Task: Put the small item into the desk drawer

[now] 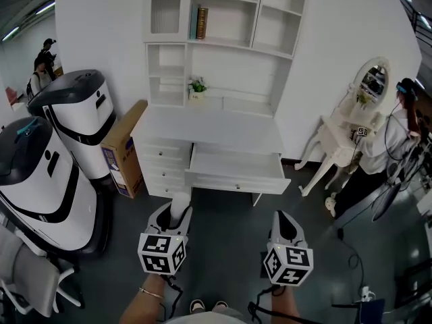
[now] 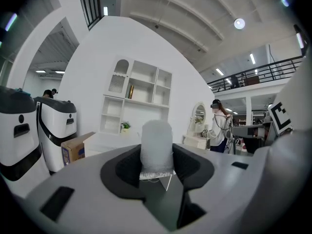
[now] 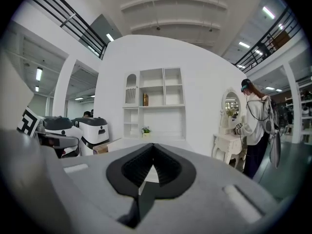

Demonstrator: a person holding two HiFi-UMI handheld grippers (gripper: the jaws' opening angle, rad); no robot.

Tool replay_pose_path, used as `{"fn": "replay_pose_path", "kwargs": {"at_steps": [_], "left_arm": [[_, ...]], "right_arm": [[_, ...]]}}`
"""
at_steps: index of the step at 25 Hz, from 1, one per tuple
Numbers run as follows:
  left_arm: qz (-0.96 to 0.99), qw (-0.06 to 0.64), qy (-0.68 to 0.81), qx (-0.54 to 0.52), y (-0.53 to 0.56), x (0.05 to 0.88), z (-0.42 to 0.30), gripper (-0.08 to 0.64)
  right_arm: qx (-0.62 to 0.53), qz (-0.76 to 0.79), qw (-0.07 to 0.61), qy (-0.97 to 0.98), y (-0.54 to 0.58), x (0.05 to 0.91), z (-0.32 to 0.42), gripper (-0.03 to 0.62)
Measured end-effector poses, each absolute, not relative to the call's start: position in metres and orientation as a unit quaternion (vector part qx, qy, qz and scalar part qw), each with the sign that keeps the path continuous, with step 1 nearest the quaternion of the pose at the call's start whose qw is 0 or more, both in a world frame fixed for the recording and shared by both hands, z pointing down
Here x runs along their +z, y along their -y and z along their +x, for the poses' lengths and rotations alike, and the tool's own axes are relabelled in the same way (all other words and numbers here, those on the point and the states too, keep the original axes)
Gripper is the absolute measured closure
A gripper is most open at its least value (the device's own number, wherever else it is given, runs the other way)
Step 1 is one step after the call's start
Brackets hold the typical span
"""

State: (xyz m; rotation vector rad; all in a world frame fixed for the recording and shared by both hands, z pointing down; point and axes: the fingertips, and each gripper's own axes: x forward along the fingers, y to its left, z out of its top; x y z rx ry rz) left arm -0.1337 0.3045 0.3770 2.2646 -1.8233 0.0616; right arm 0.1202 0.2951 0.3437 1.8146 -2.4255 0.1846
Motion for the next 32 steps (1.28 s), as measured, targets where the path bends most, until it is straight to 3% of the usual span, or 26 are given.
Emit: {"fn": "replay_pose_path", "kwargs": {"at_steps": [14, 32], "left_arm": [[0.775, 0.133, 0.618, 0.031, -0.287, 0.401, -0.134, 0.390], [0.767, 0.130, 0.628, 0.036, -0.105, 0.394, -0.151, 0.390]], "right_arm": [[0.090, 0.608, 0.062, 0.786, -0.279, 0.367, 0.131, 0.589], [0.098, 0.606, 0.055, 0.788, -0.089, 0.365, 0.124, 0.589]]}}
